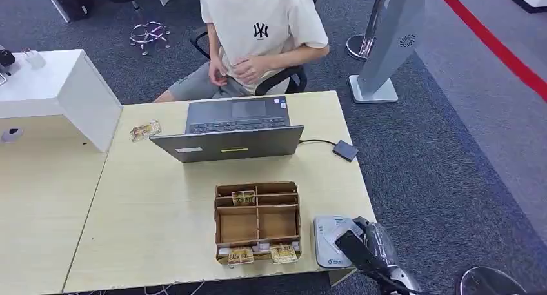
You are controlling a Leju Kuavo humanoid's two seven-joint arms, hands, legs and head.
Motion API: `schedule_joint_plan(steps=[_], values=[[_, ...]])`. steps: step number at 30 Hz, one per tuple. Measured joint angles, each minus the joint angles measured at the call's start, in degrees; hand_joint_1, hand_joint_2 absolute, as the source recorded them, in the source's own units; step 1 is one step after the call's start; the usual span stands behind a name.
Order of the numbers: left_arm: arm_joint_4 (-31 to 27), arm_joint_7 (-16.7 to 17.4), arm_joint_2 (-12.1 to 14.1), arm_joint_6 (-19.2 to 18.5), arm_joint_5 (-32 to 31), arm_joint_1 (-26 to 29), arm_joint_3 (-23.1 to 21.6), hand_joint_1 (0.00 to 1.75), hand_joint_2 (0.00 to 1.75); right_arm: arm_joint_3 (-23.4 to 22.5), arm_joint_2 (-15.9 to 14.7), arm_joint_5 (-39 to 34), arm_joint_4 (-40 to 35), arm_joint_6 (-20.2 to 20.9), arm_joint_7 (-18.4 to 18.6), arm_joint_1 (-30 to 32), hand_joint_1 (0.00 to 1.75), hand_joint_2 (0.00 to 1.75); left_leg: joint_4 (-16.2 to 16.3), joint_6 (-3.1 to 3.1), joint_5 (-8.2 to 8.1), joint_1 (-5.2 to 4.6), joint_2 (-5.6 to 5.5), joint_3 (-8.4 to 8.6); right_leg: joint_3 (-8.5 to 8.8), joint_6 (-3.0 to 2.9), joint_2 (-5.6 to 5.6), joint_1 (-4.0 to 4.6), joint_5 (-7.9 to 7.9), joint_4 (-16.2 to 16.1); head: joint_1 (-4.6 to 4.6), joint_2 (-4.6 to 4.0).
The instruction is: Pass the card to the sensor for recognition and then transmit it.
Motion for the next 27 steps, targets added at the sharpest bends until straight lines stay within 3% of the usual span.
schedule_joint_plan(steps=[27], values=[[0.00,0.46,0.00,-0.17,-0.76,0.00,0.64,0.00,0.00,1.97,-0.42,3.22,2.54,-3.54,2.30,-0.49,1.75,1.75,0.00,0.00,0.00,0.00,0.02,0.20,0.18,0.00,0.03,0.00,0.00,-0.01,0.00,0.00]])
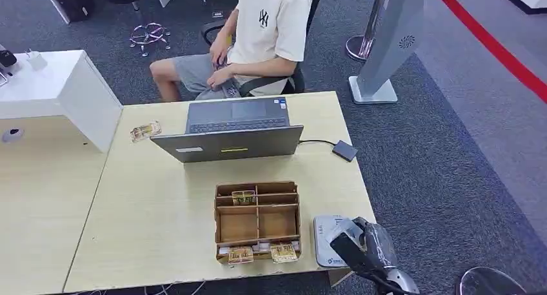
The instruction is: Pass the card to the sensor for recognition and then transmit it.
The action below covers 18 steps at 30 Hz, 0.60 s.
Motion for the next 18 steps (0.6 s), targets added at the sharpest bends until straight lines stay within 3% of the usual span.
schedule_joint_plan(steps=[9,18], values=[[0.00,0.00,0.00,0.00,-0.04,0.00,0.17,0.00,0.00,0.28,-0.02,0.24,0.17,-0.77,0.09,-0.10,1.75,1.75,0.00,0.00,0.00,0.00,0.01,0.03,0.03,0.00,0.01,0.00,0.00,0.00,0.00,0.00],[0.00,0.00,-0.17,0.00,-0.48,-0.01,0.22,0.00,0.00,-0.59,2.38,-0.11,-5.65,-12.82,-4.93,2.05,1.75,1.75,0.00,0.00,0.00,0.00,0.00,-0.04,-0.02,0.00,-0.01,0.00,0.00,0.00,0.00,0.00]])
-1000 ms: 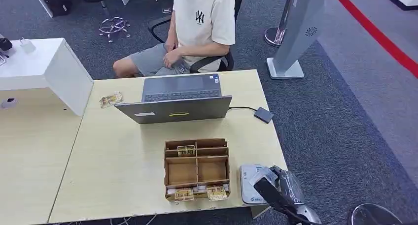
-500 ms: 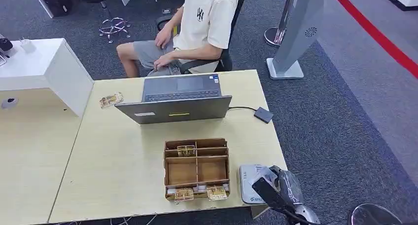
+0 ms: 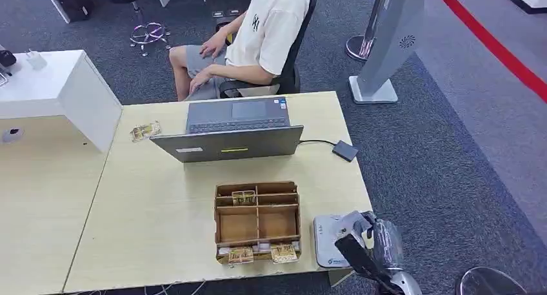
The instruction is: Pass the card to the sensor for recognition and then transmit it.
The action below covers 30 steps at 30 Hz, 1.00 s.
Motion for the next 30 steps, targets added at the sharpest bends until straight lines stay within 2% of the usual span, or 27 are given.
schedule_joint_plan(steps=[6,11,15,24,27,30], values=[[0.00,0.07,-0.26,-0.17,-0.68,0.01,0.00,0.00,0.00,-2.43,3.68,0.13,-7.88,-3.97,-4.34,2.02,1.75,1.75,0.00,-0.04,-0.07,0.01,0.00,-0.02,-0.03,-0.03,0.00,0.01,-0.06,0.00,0.00,0.00],[0.00,0.07,-0.48,-0.22,-1.16,0.00,0.00,0.00,0.00,-4.81,7.69,1.35,-14.19,-4.08,-10.06,3.39,1.75,1.75,0.00,-0.04,-0.07,0.01,0.00,-0.02,-0.03,-0.04,0.01,0.01,-0.06,0.00,-0.02,0.00],[0.00,0.07,-0.52,-0.31,-1.88,0.00,0.00,0.00,0.00,-5.49,10.23,3.02,-17.76,-4.07,-12.99,3.79,1.75,1.75,-0.01,-0.04,-0.07,0.01,0.00,-0.02,-0.03,-0.04,0.01,0.01,-0.07,0.00,-0.02,0.02],[0.00,0.06,-0.79,-1.01,-3.98,-0.10,0.00,0.00,0.00,-3.94,14.58,8.93,-21.47,-4.07,-19.30,1.97,1.75,1.75,-0.01,-0.04,-0.06,0.01,0.01,-0.02,-0.02,-0.04,0.01,0.01,-0.06,0.00,-0.02,0.00],[0.00,0.04,-0.81,-1.33,-5.07,-0.21,-0.02,0.00,0.00,-2.86,15.61,11.46,-21.56,-4.07,-21.80,0.00,1.75,1.75,-0.01,-0.04,-0.06,0.01,0.01,-0.02,-0.01,-0.04,0.02,0.01,-0.06,0.01,0.00,0.00],[0.00,0.04,-0.87,-1.40,-5.92,-0.44,-0.13,0.00,0.00,-1.27,15.96,13.86,-21.34,-4.10,-22.67,-1.81,1.75,1.75,-0.01,-0.04,-0.05,0.01,-0.04,-0.04,0.02,-0.04,-0.06,0.01,-0.06,0.01,0.00,0.02]])
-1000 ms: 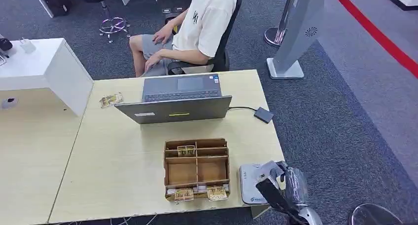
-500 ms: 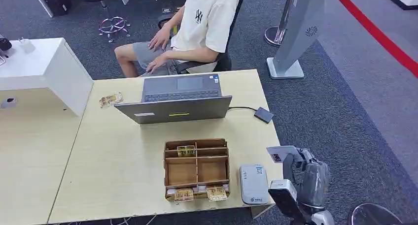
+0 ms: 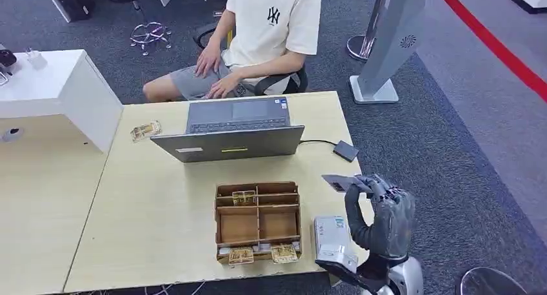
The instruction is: Pass the card to the sensor for recognition and then transmit it.
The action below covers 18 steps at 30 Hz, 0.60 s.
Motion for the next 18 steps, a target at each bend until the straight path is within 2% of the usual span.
schedule_joint_plan(steps=[3,9,18], values=[[0.00,-0.07,-0.09,-0.09,-0.57,-0.13,-0.09,0.00,0.00,1.57,-0.20,1.38,0.81,0.00,0.61,-1.68,1.75,1.75,0.00,0.00,0.00,0.00,0.00,-0.02,0.00,0.00,0.01,0.00,0.00,0.01,0.02,-0.02],[0.00,-0.17,-0.26,-1.05,-2.36,-0.46,-0.79,0.00,0.00,5.40,-1.25,6.43,5.12,0.00,5.34,-10.94,1.75,1.75,0.01,-0.01,0.05,-0.01,0.02,0.00,0.00,-0.01,0.03,-0.01,0.04,0.01,0.00,-0.02],[0.00,-0.70,-0.68,-1.64,-4.35,-0.51,-1.75,0.00,0.00,9.74,-1.05,16.03,13.70,0.00,12.17,-23.51,1.75,1.75,0.01,0.00,0.09,0.00,0.02,0.02,-0.01,-0.03,0.03,0.00,0.05,0.02,-0.02,-0.02]])
